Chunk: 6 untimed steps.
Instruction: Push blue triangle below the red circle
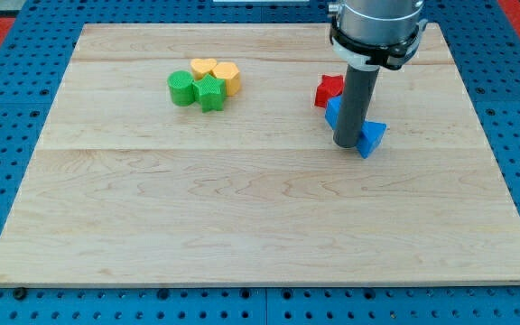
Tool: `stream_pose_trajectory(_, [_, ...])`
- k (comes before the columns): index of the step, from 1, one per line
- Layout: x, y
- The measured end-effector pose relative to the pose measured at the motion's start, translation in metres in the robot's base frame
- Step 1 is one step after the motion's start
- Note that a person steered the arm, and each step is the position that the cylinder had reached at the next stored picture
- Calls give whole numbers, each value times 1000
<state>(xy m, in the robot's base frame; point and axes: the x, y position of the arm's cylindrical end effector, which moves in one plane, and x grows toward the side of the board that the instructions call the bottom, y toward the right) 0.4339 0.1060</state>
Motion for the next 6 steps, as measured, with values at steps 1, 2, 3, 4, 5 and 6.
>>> stream_pose_trajectory(1, [22, 0])
stream_pose_trajectory(2, [53, 0])
stream_pose_trajectory(3, [57, 7])
stream_pose_trajectory(4, [31, 7])
stream_pose_trajectory(5, [8, 10])
stream_pose_trajectory(6, [2, 27])
